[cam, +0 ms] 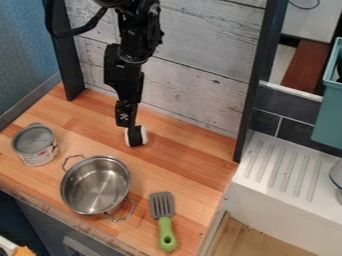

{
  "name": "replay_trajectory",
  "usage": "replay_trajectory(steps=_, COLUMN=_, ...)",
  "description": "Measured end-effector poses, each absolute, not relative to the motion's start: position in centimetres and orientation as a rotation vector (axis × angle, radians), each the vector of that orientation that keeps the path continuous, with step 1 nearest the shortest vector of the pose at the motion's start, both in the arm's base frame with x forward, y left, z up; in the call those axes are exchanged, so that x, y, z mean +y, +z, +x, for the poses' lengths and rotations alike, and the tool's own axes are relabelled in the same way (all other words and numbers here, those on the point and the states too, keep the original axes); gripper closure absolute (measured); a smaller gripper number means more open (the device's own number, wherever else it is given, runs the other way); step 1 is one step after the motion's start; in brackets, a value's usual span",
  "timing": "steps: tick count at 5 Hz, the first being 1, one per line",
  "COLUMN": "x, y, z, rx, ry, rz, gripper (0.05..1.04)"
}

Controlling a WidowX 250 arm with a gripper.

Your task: Move the green spatula to the top of the silver pot

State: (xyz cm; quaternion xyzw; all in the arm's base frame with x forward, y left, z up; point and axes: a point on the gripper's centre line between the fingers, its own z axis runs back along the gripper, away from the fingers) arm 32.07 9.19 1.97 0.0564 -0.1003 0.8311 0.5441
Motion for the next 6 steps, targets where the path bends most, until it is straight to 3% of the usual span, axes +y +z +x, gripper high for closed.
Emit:
replay_trajectory(steps=1, x=8.9, y=0.9, z=31.5, rx=-0.202, ry=1.977, rz=0.16, gripper=0.083)
replay_trajectory(steps=2, x=6.6, y=0.0, z=30.4, rx=-0.147, ry=1.972, rz=0.142, gripper=0.083)
replay_trajectory(steps=3, x=4.5, y=0.7, z=29.8, rx=-0.156, ry=1.893, rz=0.116, gripper=0.083)
replay_trajectory(steps=4, x=3.2, y=0.0, z=28.9, rx=-0.114, ry=1.688, rz=0.131, gripper=0.083)
replay_trajectory(steps=5, x=1.6, y=0.4, z=27.7, rx=-0.153, ry=1.424, rz=0.175, gripper=0.083)
replay_trajectory(steps=6, x=0.0, y=-0.6, z=25.8, rx=-0.15, ry=1.174, rz=0.174, gripper=0.083)
